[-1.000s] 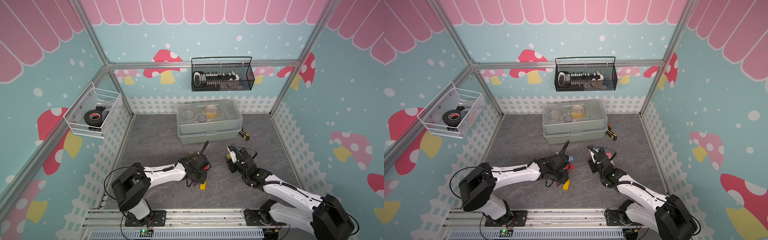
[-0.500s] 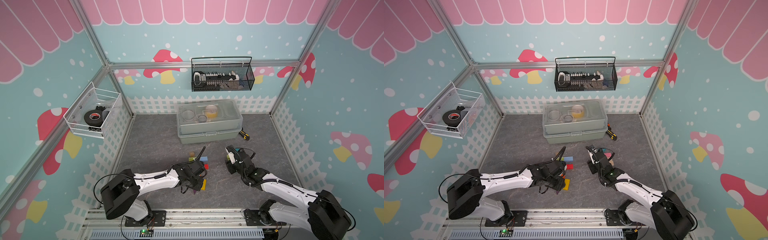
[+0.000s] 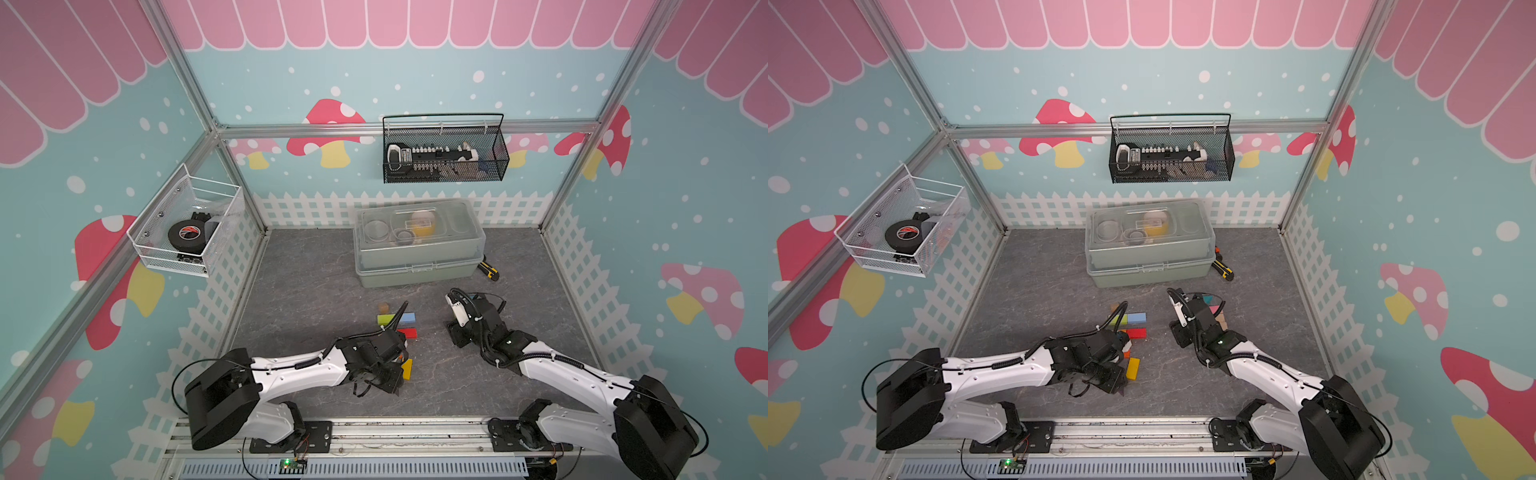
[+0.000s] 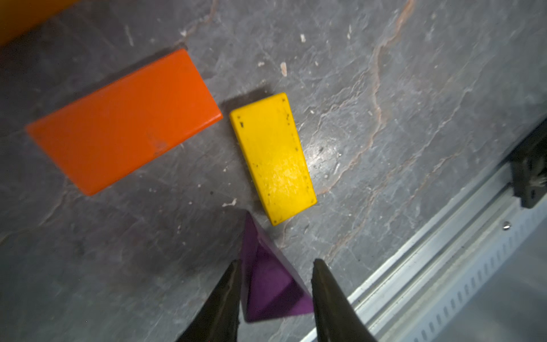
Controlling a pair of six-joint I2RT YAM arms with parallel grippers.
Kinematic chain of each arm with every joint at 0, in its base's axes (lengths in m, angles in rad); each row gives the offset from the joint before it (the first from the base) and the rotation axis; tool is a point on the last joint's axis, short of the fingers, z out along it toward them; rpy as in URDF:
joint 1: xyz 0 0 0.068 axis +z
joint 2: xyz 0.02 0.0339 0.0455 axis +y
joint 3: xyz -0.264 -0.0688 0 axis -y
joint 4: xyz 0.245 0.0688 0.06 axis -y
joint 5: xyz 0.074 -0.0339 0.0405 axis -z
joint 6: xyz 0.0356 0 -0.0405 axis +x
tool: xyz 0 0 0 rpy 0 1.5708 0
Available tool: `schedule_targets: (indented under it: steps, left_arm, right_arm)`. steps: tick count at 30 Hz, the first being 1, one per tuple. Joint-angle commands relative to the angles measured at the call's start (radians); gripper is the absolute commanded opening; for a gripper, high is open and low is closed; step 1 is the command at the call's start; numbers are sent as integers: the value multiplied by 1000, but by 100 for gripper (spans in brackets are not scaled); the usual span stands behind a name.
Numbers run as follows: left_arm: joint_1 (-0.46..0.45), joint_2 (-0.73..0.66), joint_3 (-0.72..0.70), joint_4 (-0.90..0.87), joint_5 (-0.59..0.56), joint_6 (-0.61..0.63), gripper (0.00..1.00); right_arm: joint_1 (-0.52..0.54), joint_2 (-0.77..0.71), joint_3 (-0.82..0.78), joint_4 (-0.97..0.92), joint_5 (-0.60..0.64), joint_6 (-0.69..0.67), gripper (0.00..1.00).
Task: Assemble a piece of candy with building blocks
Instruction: Pick up the building block from the center of the board.
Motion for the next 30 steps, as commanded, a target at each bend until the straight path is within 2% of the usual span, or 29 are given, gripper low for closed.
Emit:
schedule_targets:
  steps: [1,3,5,9,12,14,21,30]
  left_arm:
    - [5,-98,-18,-28,-76,-54,42]
    - [26,-152,-22,-82,-164,-96,47]
    - [76,-207,-39,-109,-206,-125,47]
    - [204,-337,-108,-96,-218,-162,48]
    - [259,-394,-132,-97,-222,-154,50]
    - [276,-401,-139,-98,-221,-150,51]
    - [296,-379,-144,-94,-232,-139,52]
    - [317,-380,-167,-68,-212,-123,52]
  right_arm:
    - [-2,21,72,-146,-106,113,62]
    - [7,38,91,-195,-142,210,62]
    - [37,56,102,-219,-177,298,61]
    - [136,105,123,-236,-175,427,63]
    - [195,143,126,-223,-162,524,66]
    - [236,179,144,-219,-179,542,67]
    - [366,307,231,-236,-123,610,69]
    - [456,461,364,-356,-51,618,72]
